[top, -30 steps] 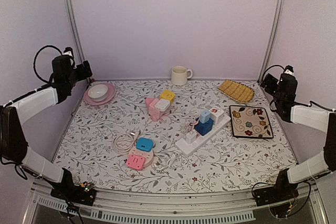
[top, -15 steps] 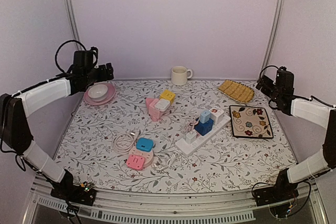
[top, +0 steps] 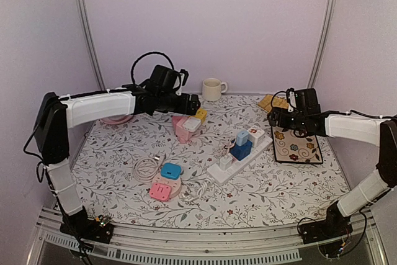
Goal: Pull the plug off the socket
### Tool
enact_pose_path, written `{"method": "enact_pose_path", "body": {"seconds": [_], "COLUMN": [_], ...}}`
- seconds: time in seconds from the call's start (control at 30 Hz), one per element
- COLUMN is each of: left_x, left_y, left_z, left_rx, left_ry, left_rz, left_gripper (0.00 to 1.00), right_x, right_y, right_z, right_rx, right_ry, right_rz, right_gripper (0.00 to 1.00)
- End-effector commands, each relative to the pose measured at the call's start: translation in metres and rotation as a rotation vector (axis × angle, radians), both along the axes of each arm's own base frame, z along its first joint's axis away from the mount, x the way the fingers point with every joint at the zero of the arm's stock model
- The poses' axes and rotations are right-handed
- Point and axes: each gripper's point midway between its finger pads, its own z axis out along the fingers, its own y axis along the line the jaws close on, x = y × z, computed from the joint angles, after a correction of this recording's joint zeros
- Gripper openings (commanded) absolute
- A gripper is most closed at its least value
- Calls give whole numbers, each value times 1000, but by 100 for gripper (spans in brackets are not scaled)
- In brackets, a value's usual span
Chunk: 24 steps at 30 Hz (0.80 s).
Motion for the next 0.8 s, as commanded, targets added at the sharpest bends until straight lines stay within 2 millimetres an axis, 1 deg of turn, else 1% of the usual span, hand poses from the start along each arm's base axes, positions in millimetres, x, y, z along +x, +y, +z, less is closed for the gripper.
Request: {"method": "enact_pose_path", "body": {"seconds": [0.0, 0.03, 0.1, 0.2, 0.23, 0.33, 0.4, 0.43, 0.53, 0.63, 0.77], "left_x": [-22, -25, -31, -42, -47, -58, -64, -66, -75, -86, -99], "left_y": [-58, -69, -90, -123, -133, -158, -172, -180, -193, -199, -203], "left_z": [-2, -1, -11, -10, -17, -26, -27, -22, -23, -27, -43], "left_rx": [11, 7, 12, 31, 52, 96, 103, 95, 101, 107, 120], "left_ry": [29, 31, 49, 40, 52, 74, 88, 85, 101, 126, 181], "left_rz": [-164, -194, -258, -370, -404, -485, -526, -548, -598, -638, -663], "left_gripper": [96, 96, 96, 95, 94, 91, 88, 85, 77, 71, 62], "right_x": [-13, -14, -17, -18, -18, -19, -21, -22, -26, -30, -36], "right_y": [34, 37, 43, 51, 54, 60, 62, 64, 64, 66, 67], "right_z": [-17, -19, -22, -25, -26, -27, -28, -28, -32, -33, -32], "right_rx": [0, 6, 12, 11, 12, 22, 29, 34, 43, 54, 77], "right_ry": [81, 89, 108, 131, 140, 159, 169, 177, 200, 217, 235], "right_rz": [179, 199, 230, 277, 291, 326, 335, 340, 345, 352, 359], "right_gripper": [99, 99, 99, 99, 99, 99, 99, 99, 99, 99, 99]}}
